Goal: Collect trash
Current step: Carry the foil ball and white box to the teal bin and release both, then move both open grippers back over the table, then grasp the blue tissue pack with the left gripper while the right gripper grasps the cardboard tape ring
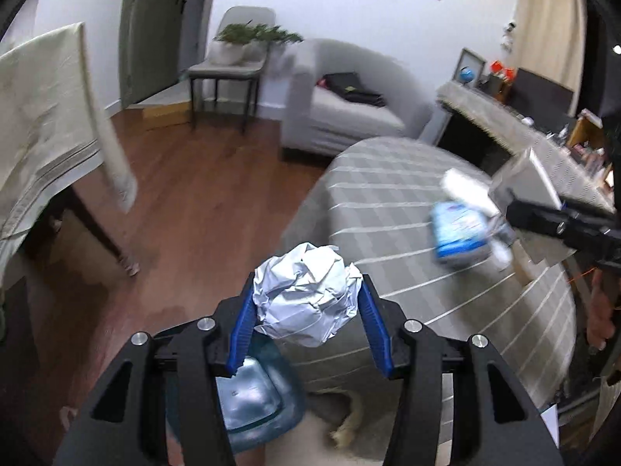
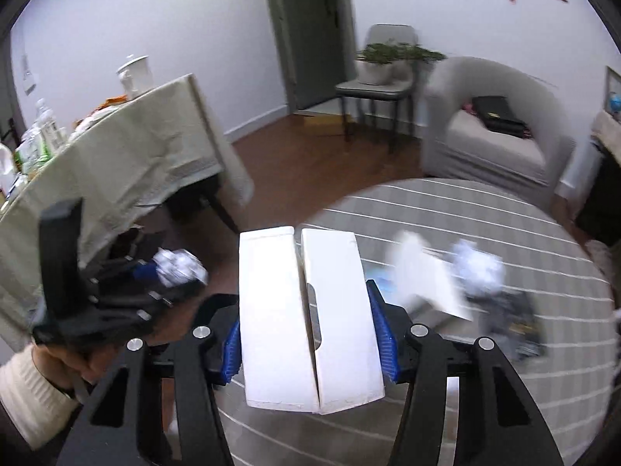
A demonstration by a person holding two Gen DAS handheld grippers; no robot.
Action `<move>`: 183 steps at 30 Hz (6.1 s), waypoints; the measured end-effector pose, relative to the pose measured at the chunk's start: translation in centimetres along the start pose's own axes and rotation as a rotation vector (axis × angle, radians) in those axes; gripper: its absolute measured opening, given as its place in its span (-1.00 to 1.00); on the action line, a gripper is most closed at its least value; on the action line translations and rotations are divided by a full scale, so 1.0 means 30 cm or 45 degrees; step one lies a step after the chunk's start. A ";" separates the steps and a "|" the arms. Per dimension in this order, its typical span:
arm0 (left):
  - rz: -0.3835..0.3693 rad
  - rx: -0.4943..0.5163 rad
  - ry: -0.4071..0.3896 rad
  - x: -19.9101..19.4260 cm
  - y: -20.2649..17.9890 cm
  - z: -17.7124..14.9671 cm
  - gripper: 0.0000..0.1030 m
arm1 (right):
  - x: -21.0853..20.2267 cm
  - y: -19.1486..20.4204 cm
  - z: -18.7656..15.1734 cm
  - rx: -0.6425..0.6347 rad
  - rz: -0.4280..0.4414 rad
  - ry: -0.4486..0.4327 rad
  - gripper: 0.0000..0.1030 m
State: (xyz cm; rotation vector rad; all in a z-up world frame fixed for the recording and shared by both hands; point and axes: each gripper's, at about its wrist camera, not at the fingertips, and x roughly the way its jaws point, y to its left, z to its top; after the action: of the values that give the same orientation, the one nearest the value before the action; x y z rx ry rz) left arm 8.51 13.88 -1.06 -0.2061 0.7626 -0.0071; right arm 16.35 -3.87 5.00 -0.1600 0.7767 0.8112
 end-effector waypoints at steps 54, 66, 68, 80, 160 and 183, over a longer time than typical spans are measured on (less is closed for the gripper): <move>0.280 -0.186 0.197 0.004 0.485 -0.191 0.39 | 0.699 0.435 -0.175 0.051 0.072 0.474 0.09; 0.132 -0.242 -0.067 -0.246 0.399 -0.013 0.06 | 0.844 0.479 -0.298 -0.067 0.028 0.634 0.11; 0.124 -0.233 -0.075 -0.261 0.391 0.001 -0.01 | 0.871 0.487 -0.320 -0.093 0.010 0.662 0.10; 0.067 -0.212 -0.166 -0.383 0.335 0.039 -0.03 | 0.894 0.540 -0.369 -0.214 -0.044 0.698 0.43; -0.299 -0.029 0.131 0.362 -0.459 0.159 0.53 | -0.074 -0.403 -0.321 0.342 -0.189 0.058 0.40; -0.314 -0.015 0.136 0.275 -0.432 0.102 -0.04 | -0.029 -0.361 -0.300 0.349 -0.380 0.078 -0.04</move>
State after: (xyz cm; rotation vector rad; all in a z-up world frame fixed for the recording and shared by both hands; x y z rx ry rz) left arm 17.46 1.09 -2.12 -0.3122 0.8400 -0.2487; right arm 18.52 -15.58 -2.55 -0.0530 0.8889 0.4144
